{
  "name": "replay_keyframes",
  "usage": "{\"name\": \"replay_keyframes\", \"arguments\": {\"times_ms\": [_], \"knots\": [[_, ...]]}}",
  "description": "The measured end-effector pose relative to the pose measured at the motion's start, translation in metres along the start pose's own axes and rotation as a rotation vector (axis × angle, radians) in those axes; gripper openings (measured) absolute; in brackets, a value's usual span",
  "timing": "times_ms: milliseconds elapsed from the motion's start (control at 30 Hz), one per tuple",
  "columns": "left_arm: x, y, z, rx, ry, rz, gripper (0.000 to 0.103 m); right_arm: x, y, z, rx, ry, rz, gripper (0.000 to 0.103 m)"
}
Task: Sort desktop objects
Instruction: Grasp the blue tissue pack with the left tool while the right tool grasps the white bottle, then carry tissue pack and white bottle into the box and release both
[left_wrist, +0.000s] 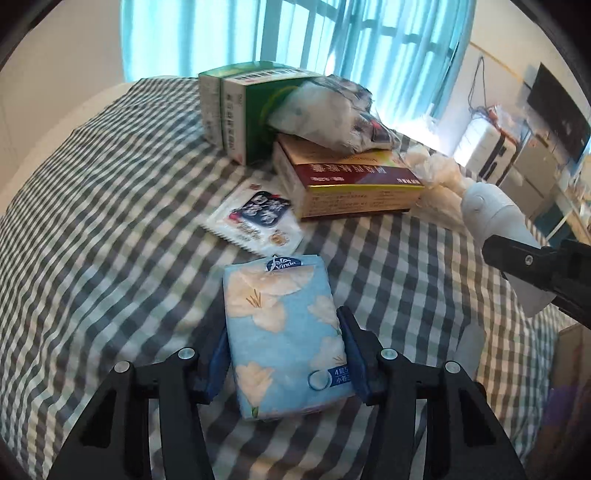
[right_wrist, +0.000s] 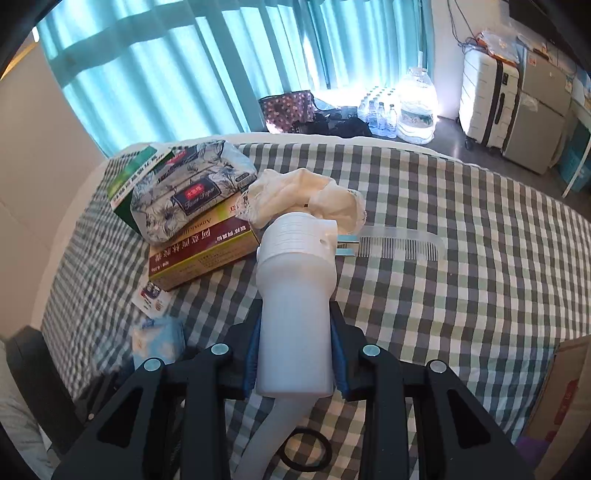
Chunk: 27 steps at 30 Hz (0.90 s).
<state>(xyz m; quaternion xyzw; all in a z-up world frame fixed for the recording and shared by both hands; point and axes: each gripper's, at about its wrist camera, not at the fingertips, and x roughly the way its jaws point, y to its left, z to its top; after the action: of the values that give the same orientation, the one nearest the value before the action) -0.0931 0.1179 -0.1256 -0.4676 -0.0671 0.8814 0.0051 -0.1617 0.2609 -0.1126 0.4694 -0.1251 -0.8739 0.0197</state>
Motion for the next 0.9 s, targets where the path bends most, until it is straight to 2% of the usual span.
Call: {"name": "replay_keyframes", "arguments": {"times_ms": [267, 367, 500, 567, 600, 733, 833, 900], "knots": [[-0.072, 0.000, 0.000, 0.046, -0.071, -0.052, 0.054, -0.061, 0.008, -0.020, -0.051, -0.071, 0.064, 0.032], [-0.108, -0.015, 0.006, 0.061, -0.102, -0.108, 0.054, -0.101, 0.008, -0.028, -0.072, -0.133, 0.074, 0.032], [-0.164, -0.061, 0.015, 0.168, -0.167, -0.220, 0.054, -0.171, -0.014, -0.049, -0.025, -0.255, 0.068, 0.032], [-0.187, -0.083, 0.016, 0.214, -0.195, -0.274, 0.054, -0.200, -0.032, -0.063, 0.005, -0.261, 0.034, 0.032], [-0.201, -0.101, 0.015, 0.256, -0.198, -0.333, 0.054, -0.211, -0.041, -0.069, 0.018, -0.257, 0.008, 0.032], [-0.228, -0.162, 0.003, 0.387, -0.176, -0.489, 0.055, -0.267, -0.092, -0.088, 0.111, -0.283, -0.101, 0.032], [-0.233, -0.212, -0.018, 0.485, -0.106, -0.563, 0.055, -0.298, -0.131, -0.100, 0.170, -0.304, -0.213, 0.032], [-0.227, -0.237, -0.034, 0.549, -0.051, -0.586, 0.055, -0.306, -0.153, -0.104, 0.211, -0.289, -0.286, 0.032]]}}
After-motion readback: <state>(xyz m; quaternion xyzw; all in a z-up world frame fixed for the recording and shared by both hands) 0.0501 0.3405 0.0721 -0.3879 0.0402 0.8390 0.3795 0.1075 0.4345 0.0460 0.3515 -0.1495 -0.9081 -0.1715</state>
